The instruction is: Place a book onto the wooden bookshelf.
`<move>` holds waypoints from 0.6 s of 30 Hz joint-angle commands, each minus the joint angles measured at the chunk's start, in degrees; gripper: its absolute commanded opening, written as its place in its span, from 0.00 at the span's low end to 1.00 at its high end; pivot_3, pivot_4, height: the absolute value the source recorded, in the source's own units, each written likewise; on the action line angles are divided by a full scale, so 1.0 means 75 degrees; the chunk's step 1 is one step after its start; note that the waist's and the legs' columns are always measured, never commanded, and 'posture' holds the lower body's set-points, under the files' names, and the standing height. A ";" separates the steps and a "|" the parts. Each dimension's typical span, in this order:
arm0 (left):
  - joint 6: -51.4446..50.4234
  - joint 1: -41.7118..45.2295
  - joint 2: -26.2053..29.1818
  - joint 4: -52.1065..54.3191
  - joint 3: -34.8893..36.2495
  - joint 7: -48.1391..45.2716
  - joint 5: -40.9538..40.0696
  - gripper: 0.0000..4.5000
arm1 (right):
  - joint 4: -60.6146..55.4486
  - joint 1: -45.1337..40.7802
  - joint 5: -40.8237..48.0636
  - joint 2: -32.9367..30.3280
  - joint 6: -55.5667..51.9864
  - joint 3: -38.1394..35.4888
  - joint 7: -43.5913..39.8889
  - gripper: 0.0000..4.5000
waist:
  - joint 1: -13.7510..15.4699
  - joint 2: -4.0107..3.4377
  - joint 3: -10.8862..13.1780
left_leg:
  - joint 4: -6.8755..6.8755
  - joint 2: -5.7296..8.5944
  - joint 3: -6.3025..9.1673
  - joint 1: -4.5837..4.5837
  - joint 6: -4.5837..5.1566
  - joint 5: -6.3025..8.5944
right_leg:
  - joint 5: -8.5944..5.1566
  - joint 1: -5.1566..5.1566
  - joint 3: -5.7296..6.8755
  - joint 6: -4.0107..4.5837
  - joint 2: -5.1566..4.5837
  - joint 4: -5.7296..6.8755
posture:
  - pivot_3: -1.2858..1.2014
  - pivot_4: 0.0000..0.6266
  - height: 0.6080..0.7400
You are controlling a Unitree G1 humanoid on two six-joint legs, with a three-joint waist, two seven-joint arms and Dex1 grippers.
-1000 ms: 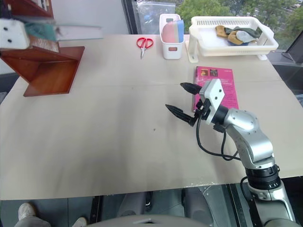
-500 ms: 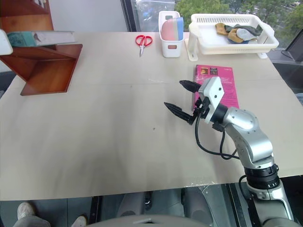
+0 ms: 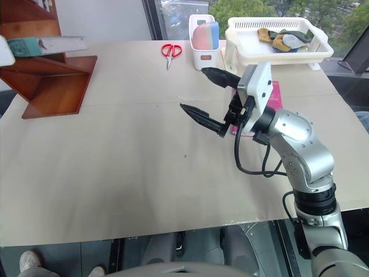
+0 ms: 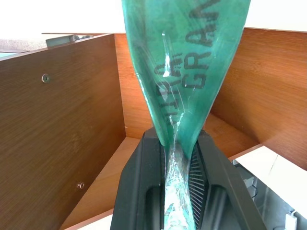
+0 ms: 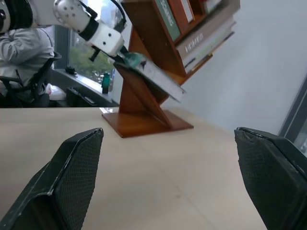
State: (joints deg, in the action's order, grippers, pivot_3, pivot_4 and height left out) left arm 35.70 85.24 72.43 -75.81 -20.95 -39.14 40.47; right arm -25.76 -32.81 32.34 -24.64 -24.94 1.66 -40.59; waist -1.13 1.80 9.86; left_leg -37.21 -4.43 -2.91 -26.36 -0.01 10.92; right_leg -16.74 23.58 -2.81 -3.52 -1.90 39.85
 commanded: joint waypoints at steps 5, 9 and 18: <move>-0.0045 -0.0011 0.0543 -0.0122 0.0420 -0.0171 -0.0433 0.62 | -0.0094 -0.0161 -0.0108 -0.0061 0.0038 -0.0070 0.0080 1.00 | 0.0018 0.0000 0.0000 | -0.0002 -0.0002 0.0000 -0.0001 0.0000 0.0000 | 0.0000 0.0001 0.0001 0.0000 0.0001 0.0001 | 0.52 0.24 1.00; 0.0206 -0.0264 0.0823 -0.0059 0.0694 -0.0007 -0.0735 0.99 | 0.0007 -0.0178 -0.0149 -0.0061 0.0056 -0.0075 0.0059 1.00 | 0.0042 0.0001 -0.0001 | -0.0004 -0.0002 0.0001 -0.0001 0.0000 0.0000 | 0.0000 0.0000 0.0002 0.0000 0.0001 0.0002 | 0.52 0.24 1.00; 0.1354 -0.1421 0.0568 0.0189 0.3096 -0.2669 -0.4034 0.99 | 0.0219 -0.0112 -0.0297 -0.0068 0.0157 -0.0021 -0.0085 1.00 | 0.0084 0.0008 -0.0005 | -0.0019 -0.0005 0.0004 -0.0003 0.0000 -0.0001 | 0.0001 -0.0003 0.0012 0.0001 -0.0001 0.0012 | 0.52 0.24 1.00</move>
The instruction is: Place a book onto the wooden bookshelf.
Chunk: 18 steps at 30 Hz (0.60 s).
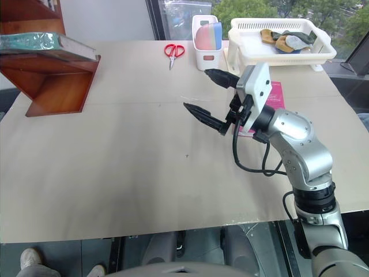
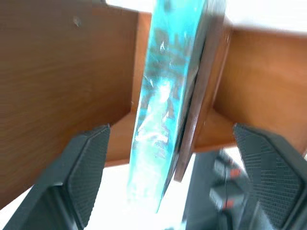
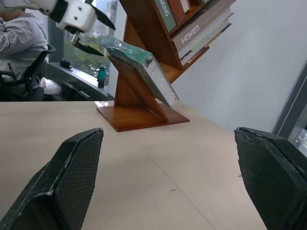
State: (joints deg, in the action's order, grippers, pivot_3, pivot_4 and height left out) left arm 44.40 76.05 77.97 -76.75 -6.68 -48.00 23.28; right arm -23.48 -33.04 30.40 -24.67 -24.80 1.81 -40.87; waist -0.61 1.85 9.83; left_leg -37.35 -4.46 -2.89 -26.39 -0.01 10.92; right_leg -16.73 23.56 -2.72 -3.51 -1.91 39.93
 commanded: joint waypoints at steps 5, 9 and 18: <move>-0.2015 -0.2438 -0.1834 0.3817 0.3203 -0.3366 -0.5569 0.99 | -0.0053 0.0100 -0.0110 -0.0183 0.0002 -0.0021 -0.0100 1.00 | 0.0056 -0.0007 -0.0008 | -0.0018 -0.0006 0.0012 0.0001 0.0000 -0.0003 | 0.0002 -0.0016 0.0019 0.0002 -0.0007 0.0012 | 0.52 0.24 1.00; -0.4738 -0.5379 -0.3108 0.8489 0.3668 -0.1536 -0.6934 0.99 | -0.0136 0.0375 -0.0245 -0.0388 -0.0070 0.0029 -0.0097 1.00 | -0.0070 -0.0009 -0.0011 | -0.0024 -0.0009 0.0016 0.0015 0.0000 -0.0003 | 0.0005 -0.0040 0.0010 0.0001 -0.0010 0.0006 | 0.52 0.24 1.00; -0.7363 -0.9095 -0.5531 1.2185 0.3083 0.1005 -0.7449 0.24 | -0.0831 0.2339 -0.0874 -0.1390 -0.0462 -0.0165 0.0160 1.00 | -0.0034 -0.0020 -0.0018 | -0.0007 -0.0010 0.0010 0.0088 0.0000 -0.0002 | 0.0004 -0.0090 -0.0007 0.0003 0.0009 0.0005 | 0.52 0.24 1.00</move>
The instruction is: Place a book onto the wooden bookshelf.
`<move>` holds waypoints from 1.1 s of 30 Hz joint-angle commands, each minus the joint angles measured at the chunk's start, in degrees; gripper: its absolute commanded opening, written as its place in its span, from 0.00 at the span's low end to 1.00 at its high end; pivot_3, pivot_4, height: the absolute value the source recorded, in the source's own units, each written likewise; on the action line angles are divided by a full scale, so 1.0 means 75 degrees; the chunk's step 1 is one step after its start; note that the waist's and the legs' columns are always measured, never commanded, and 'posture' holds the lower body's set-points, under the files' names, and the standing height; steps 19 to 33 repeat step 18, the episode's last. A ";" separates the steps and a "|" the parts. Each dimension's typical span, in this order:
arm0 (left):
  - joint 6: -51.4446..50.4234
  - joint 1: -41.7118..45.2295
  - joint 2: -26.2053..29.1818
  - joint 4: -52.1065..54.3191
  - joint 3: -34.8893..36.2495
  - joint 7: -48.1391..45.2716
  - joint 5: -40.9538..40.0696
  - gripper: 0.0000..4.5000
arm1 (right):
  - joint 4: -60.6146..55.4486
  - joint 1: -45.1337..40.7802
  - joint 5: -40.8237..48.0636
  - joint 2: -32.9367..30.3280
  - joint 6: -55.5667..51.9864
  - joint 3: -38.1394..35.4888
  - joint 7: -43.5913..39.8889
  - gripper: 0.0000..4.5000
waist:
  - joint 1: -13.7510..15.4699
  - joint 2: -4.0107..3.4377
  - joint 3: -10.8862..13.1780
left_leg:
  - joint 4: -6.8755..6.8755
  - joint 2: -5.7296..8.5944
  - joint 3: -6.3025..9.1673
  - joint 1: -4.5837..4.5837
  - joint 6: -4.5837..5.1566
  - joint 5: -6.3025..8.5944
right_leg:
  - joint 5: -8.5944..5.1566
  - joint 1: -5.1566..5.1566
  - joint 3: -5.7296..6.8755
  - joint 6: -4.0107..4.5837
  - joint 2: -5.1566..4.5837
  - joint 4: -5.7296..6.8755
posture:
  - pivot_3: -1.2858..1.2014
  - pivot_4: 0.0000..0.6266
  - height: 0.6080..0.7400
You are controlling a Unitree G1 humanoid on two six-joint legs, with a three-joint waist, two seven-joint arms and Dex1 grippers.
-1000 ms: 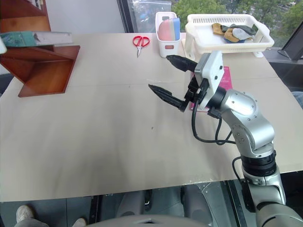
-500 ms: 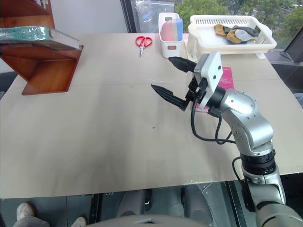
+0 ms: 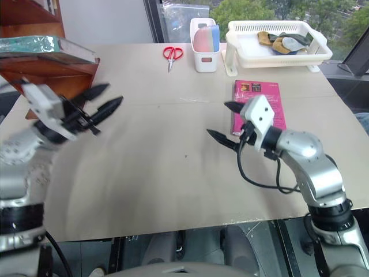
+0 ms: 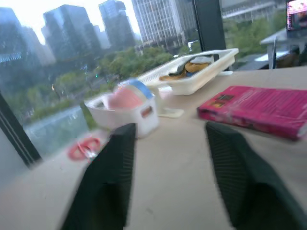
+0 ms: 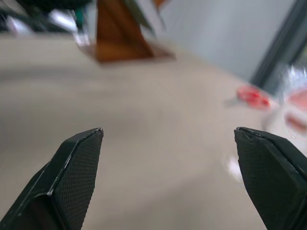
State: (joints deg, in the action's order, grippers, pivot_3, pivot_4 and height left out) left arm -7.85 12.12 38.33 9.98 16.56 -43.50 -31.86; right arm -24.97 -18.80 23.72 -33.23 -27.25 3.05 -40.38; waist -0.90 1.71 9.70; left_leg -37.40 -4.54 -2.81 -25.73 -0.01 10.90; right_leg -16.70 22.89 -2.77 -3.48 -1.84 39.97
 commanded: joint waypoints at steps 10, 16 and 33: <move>-0.0514 -0.3113 -0.0005 0.0734 0.0943 -0.0110 0.0065 0.74 | -0.1253 0.3508 0.0036 -0.1235 -0.0210 -0.2311 -0.0054 1.00 | 0.0035 0.0003 -0.0009 | -0.0004 0.0003 0.0008 0.0028 -0.0001 0.0001 | -0.0003 -0.0040 0.0004 0.0003 -0.0004 -0.0015 | 0.52 0.24 1.00; -0.0370 -0.3601 0.0266 0.0432 0.1400 -0.0672 0.0113 0.74 | -0.1341 0.4431 0.0041 -0.1677 -0.0243 -0.3375 -0.0357 1.00 | 0.0034 -0.0001 -0.0016 | -0.0002 0.0003 -0.0007 0.0071 -0.0003 0.0002 | -0.0021 -0.0065 -0.0014 0.0032 -0.0010 -0.0022 | 0.52 0.24 1.00; -0.0381 -0.3474 0.0265 0.0406 0.1288 -0.0703 0.0148 0.74 | -0.1276 0.4424 0.0075 -0.1746 -0.0209 -0.3388 -0.0460 1.00 | 0.0033 0.0001 -0.0017 | 0.0012 0.0004 -0.0013 0.0134 -0.0005 0.0004 | -0.0023 -0.0119 -0.0020 0.0032 -0.0015 -0.0037 | 0.52 0.24 1.00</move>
